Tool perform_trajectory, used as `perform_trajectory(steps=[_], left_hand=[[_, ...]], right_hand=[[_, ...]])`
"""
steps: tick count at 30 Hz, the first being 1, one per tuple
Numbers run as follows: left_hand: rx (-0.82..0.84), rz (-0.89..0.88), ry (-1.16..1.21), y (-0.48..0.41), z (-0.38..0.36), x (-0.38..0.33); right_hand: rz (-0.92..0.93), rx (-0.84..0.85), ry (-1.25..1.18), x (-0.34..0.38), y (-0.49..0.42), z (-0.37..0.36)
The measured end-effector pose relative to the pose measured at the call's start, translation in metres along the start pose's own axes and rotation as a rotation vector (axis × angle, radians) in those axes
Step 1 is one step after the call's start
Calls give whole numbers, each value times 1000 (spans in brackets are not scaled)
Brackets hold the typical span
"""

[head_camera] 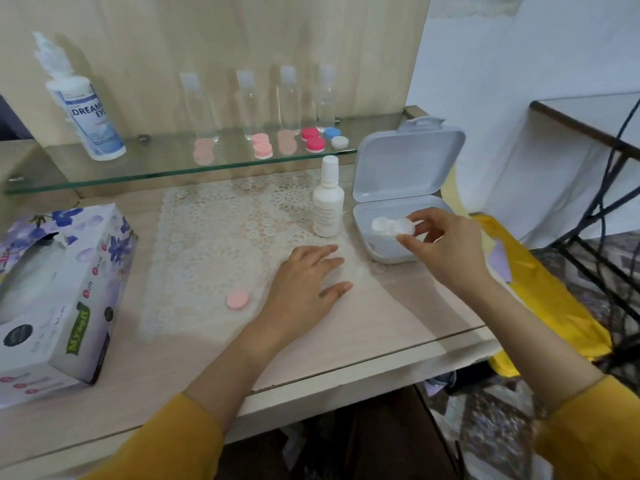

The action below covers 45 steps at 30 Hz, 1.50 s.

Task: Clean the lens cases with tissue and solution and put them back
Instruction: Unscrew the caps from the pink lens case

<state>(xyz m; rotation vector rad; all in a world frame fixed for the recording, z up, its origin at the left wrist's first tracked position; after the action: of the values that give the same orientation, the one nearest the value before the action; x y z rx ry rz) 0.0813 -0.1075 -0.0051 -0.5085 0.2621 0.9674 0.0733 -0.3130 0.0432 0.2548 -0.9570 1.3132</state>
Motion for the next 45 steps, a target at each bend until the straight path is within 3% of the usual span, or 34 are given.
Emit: perform_trajectory(steps=[7, 17, 36, 45], left_hand=[[41, 2, -27, 0, -5, -3], [36, -4, -14, 2, -4, -3], [15, -22, -9, 3, -5, -3], [21, -37, 0, 1, -2, -2]], right_hand=[[162, -87, 224, -15, -15, 2], [398, -161, 307, -20, -14, -7], [395, -191, 294, -22, -14, -9], [341, -164, 158, -11, -5, -5]])
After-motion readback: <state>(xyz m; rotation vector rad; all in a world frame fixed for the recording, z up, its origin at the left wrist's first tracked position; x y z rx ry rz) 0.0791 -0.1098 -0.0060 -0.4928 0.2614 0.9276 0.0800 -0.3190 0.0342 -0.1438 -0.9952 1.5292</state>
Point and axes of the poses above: each hand's wrist, its own y-axis away from the middle knuckle, its own z-axis out of the back of the hand, x = y × z, the point moved 2 cm from there along -y, towards the middle knuckle, and after that the axes turned 3 degrees about -z, right-handed, at the moved point
